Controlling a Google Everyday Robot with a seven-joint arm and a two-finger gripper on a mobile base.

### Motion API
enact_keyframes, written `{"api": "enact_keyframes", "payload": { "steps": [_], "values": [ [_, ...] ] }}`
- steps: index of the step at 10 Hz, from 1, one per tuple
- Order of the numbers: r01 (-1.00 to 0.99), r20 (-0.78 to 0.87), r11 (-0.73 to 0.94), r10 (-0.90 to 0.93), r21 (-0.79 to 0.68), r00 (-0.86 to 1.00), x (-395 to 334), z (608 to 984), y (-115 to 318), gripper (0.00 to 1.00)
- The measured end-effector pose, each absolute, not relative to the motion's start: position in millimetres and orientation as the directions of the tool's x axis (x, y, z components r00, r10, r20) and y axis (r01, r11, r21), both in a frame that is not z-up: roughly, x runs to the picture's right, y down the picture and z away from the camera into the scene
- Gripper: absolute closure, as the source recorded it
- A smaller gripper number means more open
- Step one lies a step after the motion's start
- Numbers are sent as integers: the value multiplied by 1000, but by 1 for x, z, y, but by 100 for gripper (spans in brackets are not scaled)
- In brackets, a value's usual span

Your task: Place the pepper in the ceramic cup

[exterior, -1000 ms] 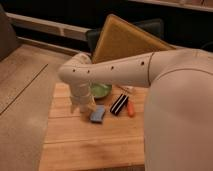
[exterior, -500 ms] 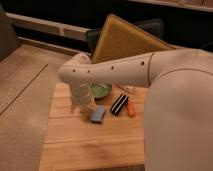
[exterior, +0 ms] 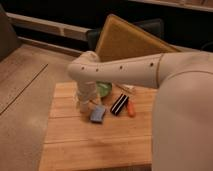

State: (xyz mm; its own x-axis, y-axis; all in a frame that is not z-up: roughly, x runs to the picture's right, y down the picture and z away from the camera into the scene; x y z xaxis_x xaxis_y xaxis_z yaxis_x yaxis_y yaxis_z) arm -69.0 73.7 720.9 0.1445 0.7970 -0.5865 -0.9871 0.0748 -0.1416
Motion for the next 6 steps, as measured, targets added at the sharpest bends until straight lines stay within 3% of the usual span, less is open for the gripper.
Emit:
{"api": "enact_keyframes", "payload": {
  "steps": [3, 6],
  "values": [
    [-986, -505, 1, 859, -168, 87, -3, 720, 51, 35],
    [-984, -495, -4, 865, -176, 84, 2, 718, 50, 35]
  ]
}}
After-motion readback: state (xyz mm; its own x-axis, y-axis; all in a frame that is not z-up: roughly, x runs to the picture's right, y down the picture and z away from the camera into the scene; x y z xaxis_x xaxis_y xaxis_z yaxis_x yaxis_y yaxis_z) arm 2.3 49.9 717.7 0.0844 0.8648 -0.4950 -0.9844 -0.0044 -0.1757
